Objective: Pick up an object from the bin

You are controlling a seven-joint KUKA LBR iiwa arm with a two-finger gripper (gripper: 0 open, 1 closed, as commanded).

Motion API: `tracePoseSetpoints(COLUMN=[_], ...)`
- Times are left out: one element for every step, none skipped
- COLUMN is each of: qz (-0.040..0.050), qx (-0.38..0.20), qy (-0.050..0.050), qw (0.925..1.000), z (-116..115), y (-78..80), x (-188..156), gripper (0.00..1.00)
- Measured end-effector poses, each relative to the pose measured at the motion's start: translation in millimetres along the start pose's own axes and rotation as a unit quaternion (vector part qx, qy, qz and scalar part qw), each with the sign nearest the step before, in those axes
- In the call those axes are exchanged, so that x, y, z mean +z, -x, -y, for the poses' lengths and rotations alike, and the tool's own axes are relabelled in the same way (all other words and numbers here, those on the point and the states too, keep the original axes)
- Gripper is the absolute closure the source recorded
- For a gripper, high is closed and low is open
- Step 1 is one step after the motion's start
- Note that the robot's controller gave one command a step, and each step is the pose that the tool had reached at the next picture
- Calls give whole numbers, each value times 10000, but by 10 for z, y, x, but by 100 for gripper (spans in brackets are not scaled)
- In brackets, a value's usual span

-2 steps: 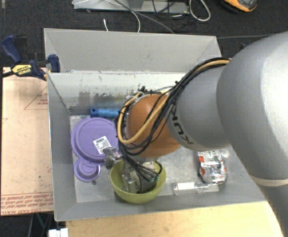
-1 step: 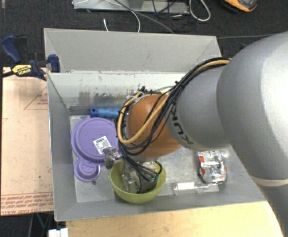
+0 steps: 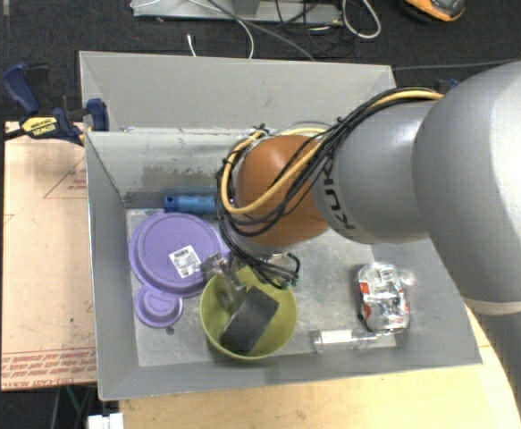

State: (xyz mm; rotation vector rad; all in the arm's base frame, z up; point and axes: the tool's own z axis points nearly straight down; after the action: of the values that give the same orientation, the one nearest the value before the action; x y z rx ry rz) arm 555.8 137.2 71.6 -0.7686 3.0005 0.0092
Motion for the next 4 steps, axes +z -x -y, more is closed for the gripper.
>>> tracePoseSetpoints(qz=[1, 7, -3, -1], qx=[1, 79, -117, 57], qy=[1, 8, 12, 18], qw=[10000, 10000, 9999, 10000], z=[0, 6, -102, -70], y=[0, 0, 125, 103], x=[0, -107, -1229, -262], gripper=[100, 100, 100, 100])
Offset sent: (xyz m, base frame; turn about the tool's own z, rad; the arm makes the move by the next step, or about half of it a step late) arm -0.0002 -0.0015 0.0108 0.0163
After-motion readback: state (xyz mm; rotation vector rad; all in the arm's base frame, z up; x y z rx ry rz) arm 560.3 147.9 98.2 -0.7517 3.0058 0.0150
